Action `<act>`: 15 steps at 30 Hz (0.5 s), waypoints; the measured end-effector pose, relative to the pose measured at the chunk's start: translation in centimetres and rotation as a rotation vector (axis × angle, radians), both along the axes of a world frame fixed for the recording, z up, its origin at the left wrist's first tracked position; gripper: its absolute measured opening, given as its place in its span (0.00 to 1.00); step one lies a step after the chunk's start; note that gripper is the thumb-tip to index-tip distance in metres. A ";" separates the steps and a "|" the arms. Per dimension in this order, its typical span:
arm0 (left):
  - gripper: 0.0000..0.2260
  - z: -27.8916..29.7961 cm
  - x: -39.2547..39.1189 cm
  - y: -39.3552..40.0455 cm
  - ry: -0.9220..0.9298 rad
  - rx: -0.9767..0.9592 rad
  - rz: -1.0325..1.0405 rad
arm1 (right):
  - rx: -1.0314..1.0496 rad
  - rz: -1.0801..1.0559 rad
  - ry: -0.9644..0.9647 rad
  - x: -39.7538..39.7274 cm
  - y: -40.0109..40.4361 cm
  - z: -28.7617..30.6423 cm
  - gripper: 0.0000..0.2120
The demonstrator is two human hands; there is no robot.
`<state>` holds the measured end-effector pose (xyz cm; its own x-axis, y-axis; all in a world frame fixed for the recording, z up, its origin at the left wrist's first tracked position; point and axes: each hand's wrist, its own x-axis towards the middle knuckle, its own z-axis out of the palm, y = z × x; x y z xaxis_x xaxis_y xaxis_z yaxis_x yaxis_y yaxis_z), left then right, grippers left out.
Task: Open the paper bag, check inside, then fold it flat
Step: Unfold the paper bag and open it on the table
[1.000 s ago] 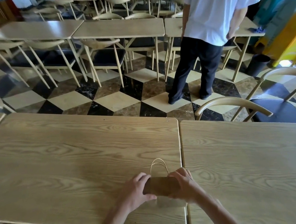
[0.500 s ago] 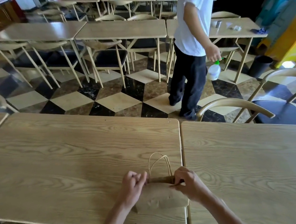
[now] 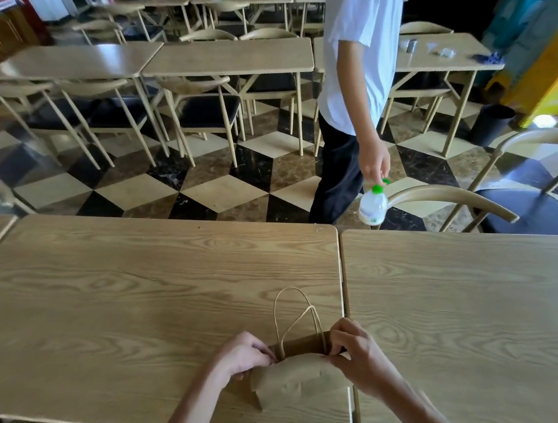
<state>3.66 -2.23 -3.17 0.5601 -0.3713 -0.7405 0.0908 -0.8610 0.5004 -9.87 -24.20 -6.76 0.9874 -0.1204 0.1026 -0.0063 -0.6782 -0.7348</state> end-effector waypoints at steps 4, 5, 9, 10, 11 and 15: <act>0.19 0.5 -0.2 0.1 0.030 -0.031 -0.048 | 0.037 -0.018 0.028 -0.2 0.0 0.6 0.12; 0.20 0.6 -0.3 0.1 0.010 -0.039 -0.054 | 0.050 -0.025 0.036 -0.2 -0.1 0.8 0.12; 0.22 0.9 -1.0 0.3 -0.097 -0.118 -0.030 | 0.132 -0.120 0.086 0.1 -0.9 1.8 0.17; 0.22 1.0 -1.2 0.3 -0.134 -0.152 -0.019 | 0.147 -0.145 0.094 0.1 -1.1 2.0 0.18; 0.22 1.0 -1.4 0.4 -0.190 -0.187 -0.008 | 0.151 -0.162 0.094 0.2 -1.2 2.3 0.18; 0.15 0.9 -2.3 0.6 -0.479 -0.290 0.056 | 0.056 -0.202 0.107 0.7 -1.4 2.6 0.12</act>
<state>1.33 -1.58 -2.23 0.8334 -0.4818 -0.2709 -0.1629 -0.6825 0.7125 -9.17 -25.59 -4.13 0.9476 -0.3191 -0.0137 -0.2176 -0.6136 -0.7591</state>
